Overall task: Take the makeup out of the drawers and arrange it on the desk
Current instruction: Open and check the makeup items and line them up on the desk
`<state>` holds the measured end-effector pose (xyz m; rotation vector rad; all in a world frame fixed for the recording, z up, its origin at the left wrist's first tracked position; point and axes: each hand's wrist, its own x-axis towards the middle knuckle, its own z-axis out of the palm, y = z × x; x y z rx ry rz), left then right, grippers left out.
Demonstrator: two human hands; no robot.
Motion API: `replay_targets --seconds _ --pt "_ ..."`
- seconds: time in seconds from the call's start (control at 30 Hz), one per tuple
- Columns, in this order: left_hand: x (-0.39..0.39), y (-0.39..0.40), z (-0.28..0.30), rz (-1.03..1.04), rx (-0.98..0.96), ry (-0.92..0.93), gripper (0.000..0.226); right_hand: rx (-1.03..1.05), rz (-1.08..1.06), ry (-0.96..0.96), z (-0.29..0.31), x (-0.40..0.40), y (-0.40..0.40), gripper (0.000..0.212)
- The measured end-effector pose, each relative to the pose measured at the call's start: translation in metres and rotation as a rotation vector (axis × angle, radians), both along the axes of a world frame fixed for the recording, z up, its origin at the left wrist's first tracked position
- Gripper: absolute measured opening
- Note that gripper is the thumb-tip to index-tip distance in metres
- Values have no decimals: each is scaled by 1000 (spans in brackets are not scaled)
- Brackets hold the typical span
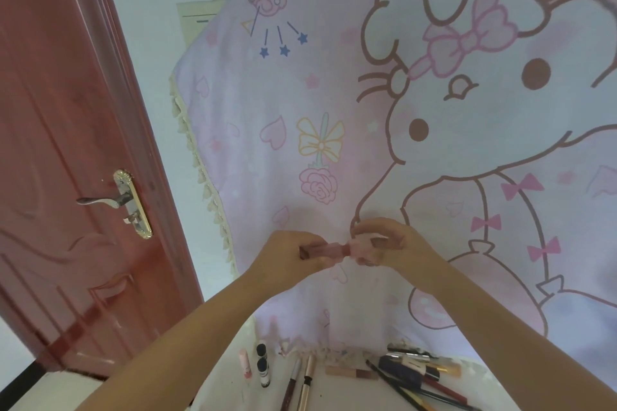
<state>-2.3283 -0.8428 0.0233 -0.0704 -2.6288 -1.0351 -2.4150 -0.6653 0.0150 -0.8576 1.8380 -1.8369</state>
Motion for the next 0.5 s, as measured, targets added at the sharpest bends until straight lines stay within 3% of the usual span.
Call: replay_targets --seconds 0.07,0.17,0.33,0.5 --pt "-1 -1 -3 6 14 -19 17 9 -4 -81 2 2 -2 23" --pt "0 -2 -6 6 7 -38 17 171 -22 -20 3 5 -7 8" --pt "3 -8 -16 20 76 -87 16 223 -41 7 -1 7 -15 5" --pt "8 -14 -29 20 86 -114 19 320 91 -76 -7 11 -27 13"
